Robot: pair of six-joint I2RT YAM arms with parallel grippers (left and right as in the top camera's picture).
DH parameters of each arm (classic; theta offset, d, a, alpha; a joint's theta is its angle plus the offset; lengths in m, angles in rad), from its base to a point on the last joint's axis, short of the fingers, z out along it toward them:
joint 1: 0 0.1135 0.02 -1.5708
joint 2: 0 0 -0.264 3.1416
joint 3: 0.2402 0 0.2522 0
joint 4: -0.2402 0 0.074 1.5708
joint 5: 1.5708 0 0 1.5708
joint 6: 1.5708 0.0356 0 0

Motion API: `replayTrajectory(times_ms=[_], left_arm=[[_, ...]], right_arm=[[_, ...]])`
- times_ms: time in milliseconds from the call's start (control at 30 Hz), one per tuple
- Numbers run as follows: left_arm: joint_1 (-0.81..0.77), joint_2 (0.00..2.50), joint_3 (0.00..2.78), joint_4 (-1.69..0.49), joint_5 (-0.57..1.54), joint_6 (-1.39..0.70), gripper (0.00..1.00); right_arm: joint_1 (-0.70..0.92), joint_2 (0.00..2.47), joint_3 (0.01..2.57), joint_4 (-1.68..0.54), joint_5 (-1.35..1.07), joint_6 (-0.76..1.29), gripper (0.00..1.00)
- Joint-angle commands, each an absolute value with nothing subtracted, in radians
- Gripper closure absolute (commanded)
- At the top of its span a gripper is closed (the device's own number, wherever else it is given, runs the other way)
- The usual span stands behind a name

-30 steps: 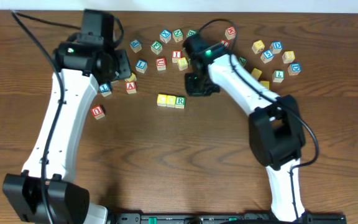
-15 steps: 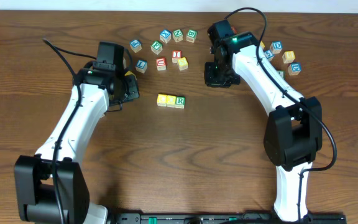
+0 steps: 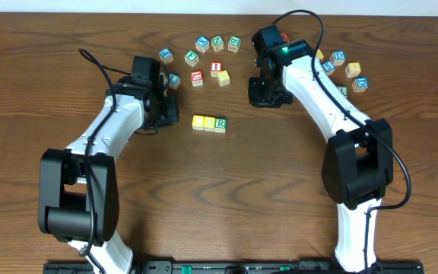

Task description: Spell out CORL

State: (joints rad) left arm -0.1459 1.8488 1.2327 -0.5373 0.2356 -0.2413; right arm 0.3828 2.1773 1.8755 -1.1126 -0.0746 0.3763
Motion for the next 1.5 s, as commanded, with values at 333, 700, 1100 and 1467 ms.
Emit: replayTrajectory(times_ms=[333, 700, 1100, 1467], left_arm=[[-0.157, 1.979, 1.232, -0.479, 0.412, -0.142, 0.93], [-0.196, 1.981, 1.232, -0.451, 0.411, -0.142, 0.93], [-0.238, 1.981, 1.232, -0.451, 0.411, -0.147, 0.92], [-0.241, 1.981, 1.232, -0.458, 0.411, -0.155, 0.93]], right_arm=[[0.387, 2.156, 1.891, -1.122, -0.074, 0.361, 0.85], [0.388, 2.156, 1.891, -1.142, -0.073, 0.361, 0.84], [0.388, 2.156, 1.89, -1.145, -0.074, 0.361, 0.81], [0.388, 2.157, 1.883, -1.143, -0.075, 0.364, 0.82]])
